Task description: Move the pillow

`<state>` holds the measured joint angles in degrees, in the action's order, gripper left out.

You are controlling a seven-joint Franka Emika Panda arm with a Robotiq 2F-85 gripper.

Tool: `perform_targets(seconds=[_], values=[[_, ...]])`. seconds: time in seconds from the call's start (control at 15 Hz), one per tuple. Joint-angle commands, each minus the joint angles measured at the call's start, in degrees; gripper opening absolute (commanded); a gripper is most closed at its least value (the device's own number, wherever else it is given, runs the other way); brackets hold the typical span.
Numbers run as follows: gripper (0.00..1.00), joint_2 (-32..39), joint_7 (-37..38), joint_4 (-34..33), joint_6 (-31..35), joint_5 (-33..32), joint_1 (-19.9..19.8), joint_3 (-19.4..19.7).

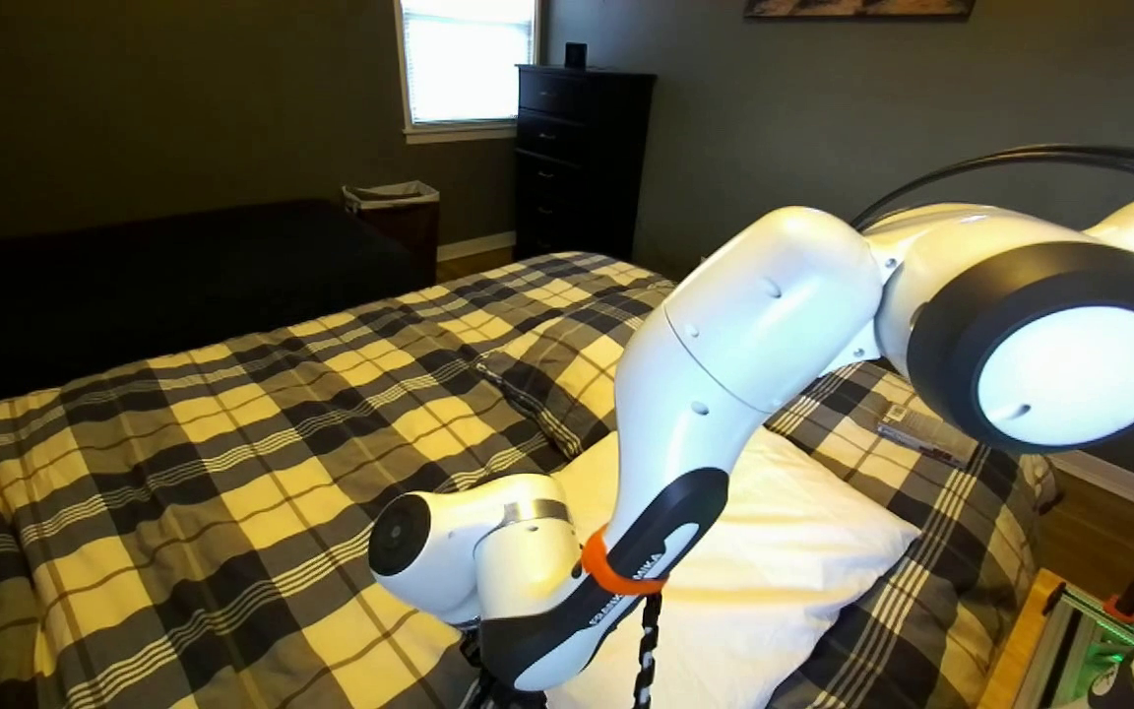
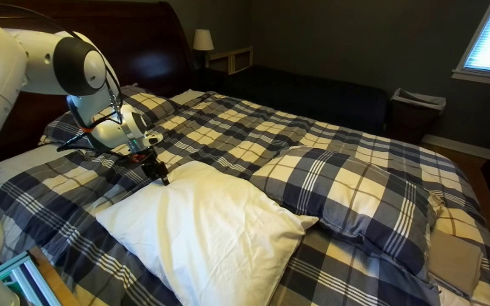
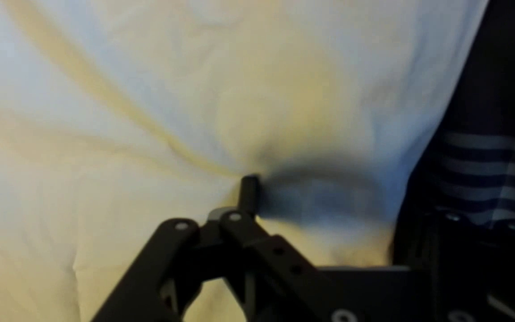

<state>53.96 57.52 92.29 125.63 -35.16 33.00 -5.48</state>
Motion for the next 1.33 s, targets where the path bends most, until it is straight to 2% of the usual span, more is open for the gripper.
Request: perform_targets(seconds=[0.0, 0.33, 0.4, 0.73, 1.0, 1.27], values=[[0.42, 1.0, -2.5, -2.4, -4.3, 3.3, 1.3, 1.7], [0.06, -2.2, -5.6, -0.8, -6.1, 7.4, 0.5, 2.2], [0.02, -3.1, -6.8, 0.1, -6.2, 8.1, -0.2, 2.1], [0.03, -9.1, -8.0, 5.1, -7.1, 8.7, -1.0, 3.7], [0.03, -18.4, -8.5, 12.1, -8.8, 7.4, -1.6, 4.2], [0.03, -28.7, -10.5, 17.0, -13.3, 7.1, -3.3, 2.8]])
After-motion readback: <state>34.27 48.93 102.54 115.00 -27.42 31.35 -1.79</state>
